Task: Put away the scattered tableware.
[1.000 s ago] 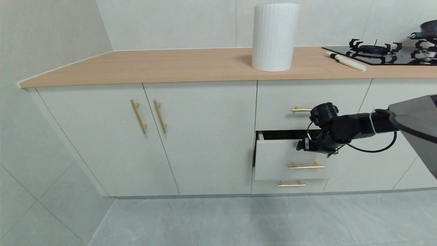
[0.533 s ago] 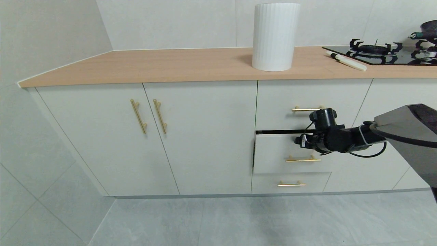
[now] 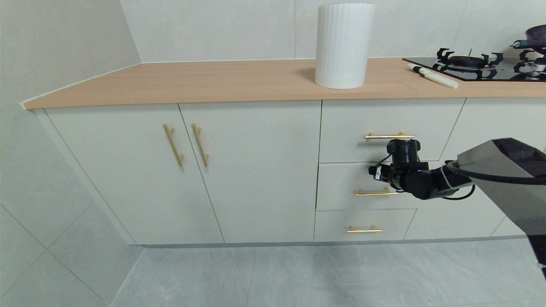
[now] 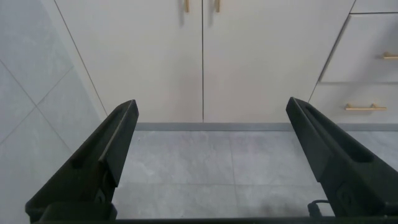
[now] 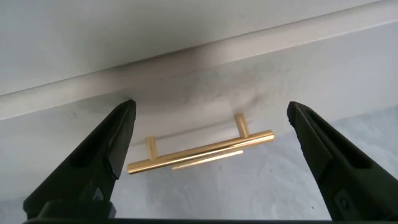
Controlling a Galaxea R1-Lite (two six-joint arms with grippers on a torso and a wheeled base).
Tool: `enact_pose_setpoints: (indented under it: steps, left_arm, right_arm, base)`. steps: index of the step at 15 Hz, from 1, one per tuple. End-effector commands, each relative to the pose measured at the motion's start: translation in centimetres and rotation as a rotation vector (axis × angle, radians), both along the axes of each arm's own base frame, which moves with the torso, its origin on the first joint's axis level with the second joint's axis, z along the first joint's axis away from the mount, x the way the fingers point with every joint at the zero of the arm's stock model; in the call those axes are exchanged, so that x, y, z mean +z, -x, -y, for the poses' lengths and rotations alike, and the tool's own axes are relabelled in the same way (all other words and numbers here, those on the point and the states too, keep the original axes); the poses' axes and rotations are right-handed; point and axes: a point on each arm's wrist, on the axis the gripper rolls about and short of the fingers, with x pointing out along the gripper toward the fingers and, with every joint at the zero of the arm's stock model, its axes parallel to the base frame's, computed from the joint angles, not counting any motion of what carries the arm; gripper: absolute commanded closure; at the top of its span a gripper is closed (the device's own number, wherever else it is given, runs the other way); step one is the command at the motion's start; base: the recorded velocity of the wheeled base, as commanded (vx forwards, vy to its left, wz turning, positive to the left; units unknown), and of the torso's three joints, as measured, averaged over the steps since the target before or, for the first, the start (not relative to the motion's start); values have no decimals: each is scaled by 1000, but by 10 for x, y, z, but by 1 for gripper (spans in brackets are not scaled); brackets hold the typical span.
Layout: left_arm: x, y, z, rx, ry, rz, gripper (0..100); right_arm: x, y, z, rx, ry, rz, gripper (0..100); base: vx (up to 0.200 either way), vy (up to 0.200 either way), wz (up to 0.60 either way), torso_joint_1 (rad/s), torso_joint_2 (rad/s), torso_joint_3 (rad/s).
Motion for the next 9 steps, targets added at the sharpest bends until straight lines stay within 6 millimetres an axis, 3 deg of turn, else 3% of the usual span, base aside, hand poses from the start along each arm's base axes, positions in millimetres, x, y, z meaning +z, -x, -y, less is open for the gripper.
enact_pose_setpoints:
  steps: [1, 9]
  left_arm:
    - [0, 0, 0, 1, -1, 0, 0]
    - [0, 0, 0, 1, 1, 0, 0]
  right_arm:
    - [-4, -1, 0, -4, 3, -6, 0]
    - [-5, -5, 0, -8, 0, 34, 0]
  base:
    - [0, 0, 0, 0, 0, 0]
    - [0, 0, 0, 0, 0, 0]
